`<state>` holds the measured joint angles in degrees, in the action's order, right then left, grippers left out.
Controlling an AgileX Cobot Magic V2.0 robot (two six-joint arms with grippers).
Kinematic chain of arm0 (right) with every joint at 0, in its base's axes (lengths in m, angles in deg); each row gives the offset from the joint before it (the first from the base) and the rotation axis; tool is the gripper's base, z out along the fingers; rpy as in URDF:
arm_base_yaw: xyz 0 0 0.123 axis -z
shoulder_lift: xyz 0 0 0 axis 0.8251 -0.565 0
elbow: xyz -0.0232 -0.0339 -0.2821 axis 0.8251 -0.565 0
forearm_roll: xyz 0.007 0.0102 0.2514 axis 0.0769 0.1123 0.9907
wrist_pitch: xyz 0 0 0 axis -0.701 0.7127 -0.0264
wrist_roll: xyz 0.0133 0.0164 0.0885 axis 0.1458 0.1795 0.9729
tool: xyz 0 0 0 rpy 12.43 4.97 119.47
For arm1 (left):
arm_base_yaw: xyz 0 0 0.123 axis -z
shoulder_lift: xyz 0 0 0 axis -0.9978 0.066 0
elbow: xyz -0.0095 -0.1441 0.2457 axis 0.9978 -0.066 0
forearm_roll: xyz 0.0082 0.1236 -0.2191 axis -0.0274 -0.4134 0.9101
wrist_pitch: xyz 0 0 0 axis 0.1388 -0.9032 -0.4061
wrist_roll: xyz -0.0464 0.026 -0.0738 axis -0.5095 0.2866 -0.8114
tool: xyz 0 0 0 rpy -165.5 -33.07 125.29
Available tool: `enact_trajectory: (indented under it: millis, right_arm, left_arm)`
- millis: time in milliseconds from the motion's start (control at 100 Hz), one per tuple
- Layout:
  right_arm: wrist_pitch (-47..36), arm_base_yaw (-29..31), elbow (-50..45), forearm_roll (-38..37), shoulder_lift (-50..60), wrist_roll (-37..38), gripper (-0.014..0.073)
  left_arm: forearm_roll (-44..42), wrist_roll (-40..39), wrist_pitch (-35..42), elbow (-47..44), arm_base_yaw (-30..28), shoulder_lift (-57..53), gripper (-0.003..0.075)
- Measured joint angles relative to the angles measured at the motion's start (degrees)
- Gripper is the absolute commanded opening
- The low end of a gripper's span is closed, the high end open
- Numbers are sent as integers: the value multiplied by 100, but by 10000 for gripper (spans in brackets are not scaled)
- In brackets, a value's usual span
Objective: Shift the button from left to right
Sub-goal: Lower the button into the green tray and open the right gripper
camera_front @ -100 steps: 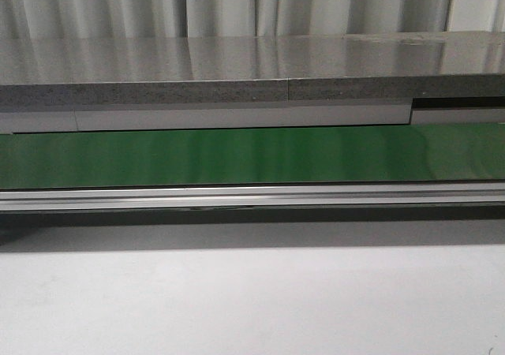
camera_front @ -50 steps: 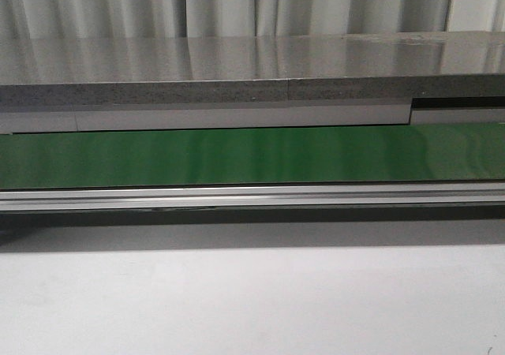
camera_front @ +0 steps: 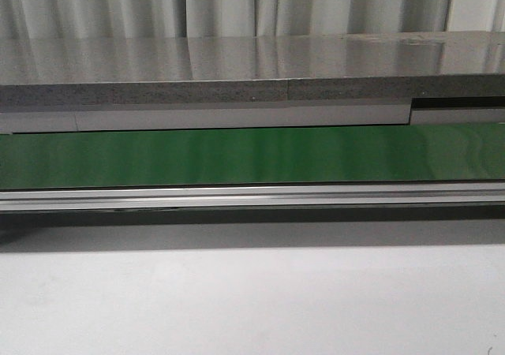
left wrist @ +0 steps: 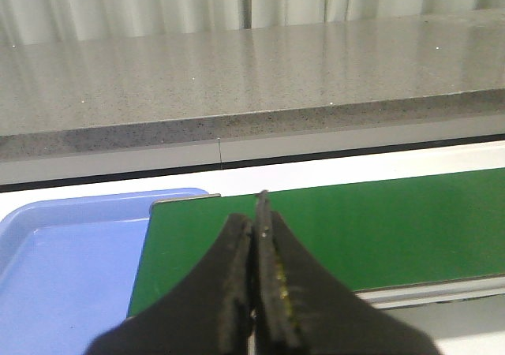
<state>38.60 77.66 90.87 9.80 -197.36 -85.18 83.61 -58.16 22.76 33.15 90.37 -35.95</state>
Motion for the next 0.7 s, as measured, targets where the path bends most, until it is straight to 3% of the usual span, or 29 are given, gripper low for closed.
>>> enact_trajectory:
  millis: [390,700]
  right_arm:
    - [-798,-580,-125,517,1440,38,519]
    - [-1834,-1298,-1418,593,2827,38,519]
  left_arm:
    - [0,0,0,0,0,0,-20]
    - [0,0,0,0,0,0,-20]
